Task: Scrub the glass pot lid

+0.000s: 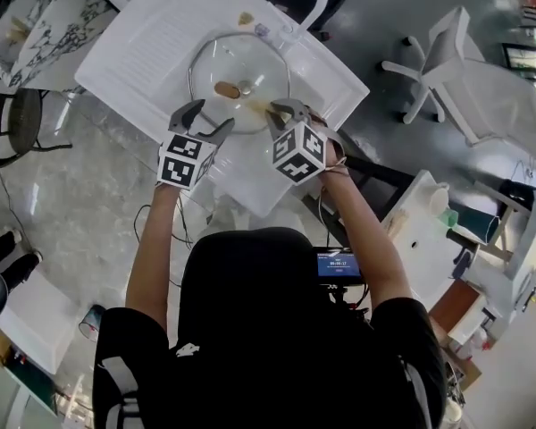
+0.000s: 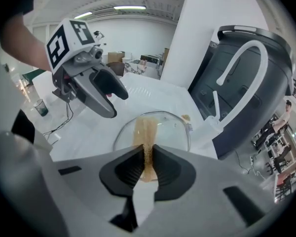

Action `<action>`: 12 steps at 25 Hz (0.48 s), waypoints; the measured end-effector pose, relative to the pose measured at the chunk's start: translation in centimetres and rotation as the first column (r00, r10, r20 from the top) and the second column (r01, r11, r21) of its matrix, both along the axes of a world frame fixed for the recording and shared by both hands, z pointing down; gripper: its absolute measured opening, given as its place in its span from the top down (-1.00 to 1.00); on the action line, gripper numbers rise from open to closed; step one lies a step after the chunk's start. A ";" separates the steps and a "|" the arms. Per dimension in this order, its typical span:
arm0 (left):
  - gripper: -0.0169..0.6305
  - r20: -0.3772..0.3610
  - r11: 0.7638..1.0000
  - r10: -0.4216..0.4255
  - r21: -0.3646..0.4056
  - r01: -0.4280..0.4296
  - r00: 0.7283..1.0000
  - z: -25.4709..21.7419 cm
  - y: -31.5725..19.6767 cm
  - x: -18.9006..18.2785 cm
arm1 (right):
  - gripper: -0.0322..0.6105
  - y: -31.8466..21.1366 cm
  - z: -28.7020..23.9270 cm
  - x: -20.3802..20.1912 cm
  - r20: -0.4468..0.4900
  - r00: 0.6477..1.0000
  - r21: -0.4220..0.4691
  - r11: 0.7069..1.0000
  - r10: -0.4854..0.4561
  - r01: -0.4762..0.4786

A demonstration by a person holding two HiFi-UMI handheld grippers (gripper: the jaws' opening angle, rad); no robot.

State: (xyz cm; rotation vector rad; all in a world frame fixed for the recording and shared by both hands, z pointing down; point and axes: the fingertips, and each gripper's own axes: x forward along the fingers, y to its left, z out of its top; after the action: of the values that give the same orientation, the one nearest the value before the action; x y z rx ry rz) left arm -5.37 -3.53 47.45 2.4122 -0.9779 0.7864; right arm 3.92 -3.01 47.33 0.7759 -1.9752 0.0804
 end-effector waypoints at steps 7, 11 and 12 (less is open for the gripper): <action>0.37 -0.024 0.994 -0.009 0.108 0.011 1.000 -5.4 1.8 -1.1 | 0.80 1.7 -4.6 -0.9 0.090 0.991 0.060 0.993 0.099 -0.105; 0.61 -0.046 0.979 -0.030 0.198 0.039 0.998 -9.2 3.2 -2.4 | 0.80 2.7 -7.1 -1.9 0.159 0.976 0.099 0.981 0.148 -0.165; 0.65 -0.053 0.975 -0.035 0.217 0.046 0.998 -10.2 3.5 -2.6 | 0.80 2.9 -7.8 -2.2 0.170 0.973 0.115 0.978 0.154 -0.175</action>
State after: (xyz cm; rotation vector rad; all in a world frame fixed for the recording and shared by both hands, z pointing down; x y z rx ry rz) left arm -8.00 -0.03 37.29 2.5737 -1.1438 0.6303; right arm 1.76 -0.08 39.52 1.0467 -2.0794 0.1169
